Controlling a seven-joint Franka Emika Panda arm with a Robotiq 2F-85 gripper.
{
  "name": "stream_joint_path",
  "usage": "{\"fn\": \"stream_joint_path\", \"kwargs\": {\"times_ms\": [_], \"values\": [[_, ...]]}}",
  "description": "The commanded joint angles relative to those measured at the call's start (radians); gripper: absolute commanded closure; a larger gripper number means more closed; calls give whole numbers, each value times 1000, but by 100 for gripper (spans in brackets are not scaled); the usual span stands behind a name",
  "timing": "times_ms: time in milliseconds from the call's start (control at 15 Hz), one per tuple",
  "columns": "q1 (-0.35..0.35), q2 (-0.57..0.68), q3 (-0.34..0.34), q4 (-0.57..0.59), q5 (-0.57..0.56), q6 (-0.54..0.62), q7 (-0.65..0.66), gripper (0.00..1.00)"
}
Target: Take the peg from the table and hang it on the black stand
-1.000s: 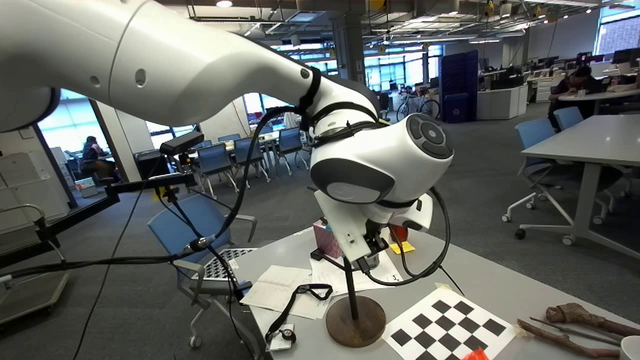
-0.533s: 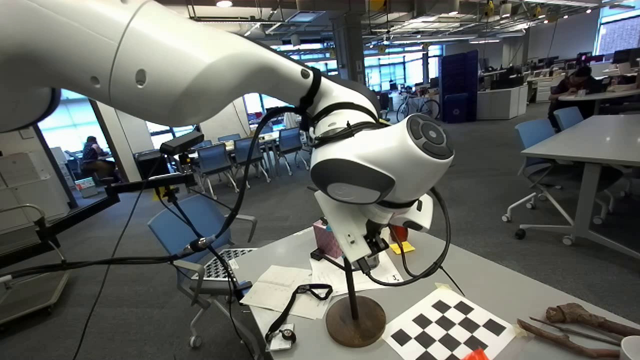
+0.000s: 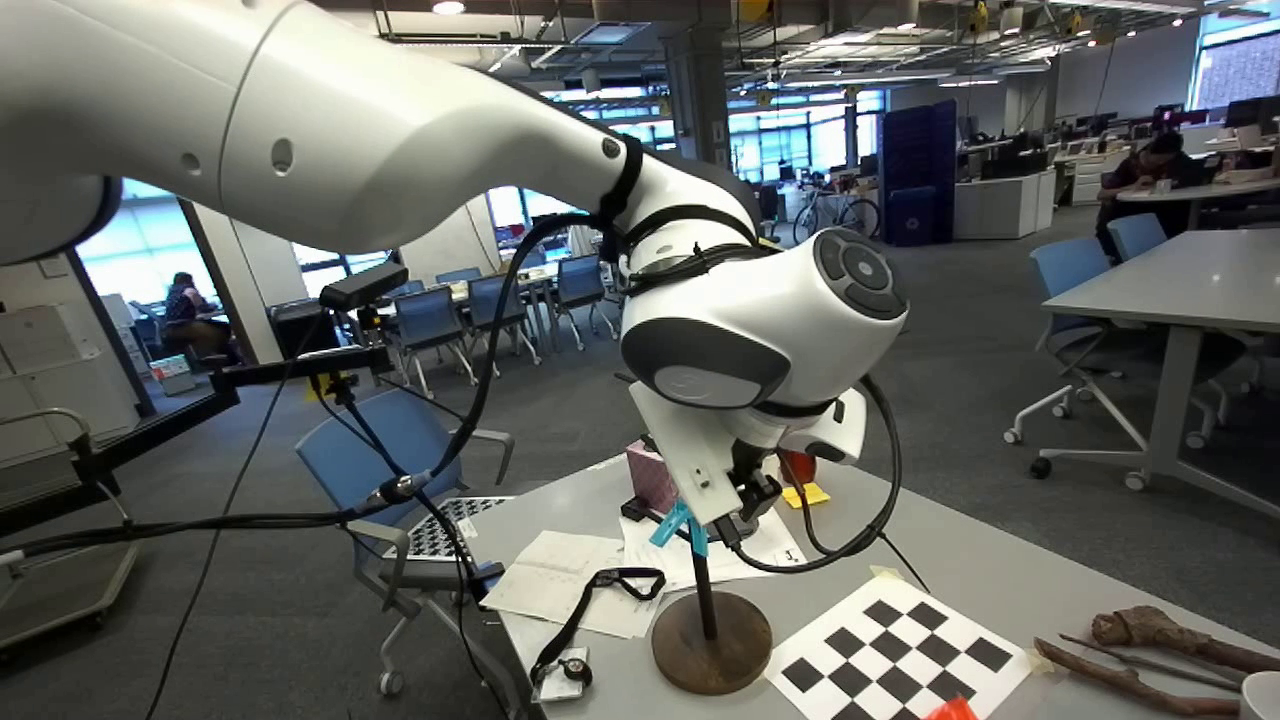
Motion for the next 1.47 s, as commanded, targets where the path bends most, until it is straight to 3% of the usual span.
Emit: {"fn": "stream_joint_path", "kwargs": {"times_ms": [0, 533, 1400], "values": [[-13, 14, 3, 29, 26, -46, -29, 0], [-9, 5, -6, 33, -3, -38, -15, 0], [5, -71, -36, 57, -234, 17, 19, 0]]}}
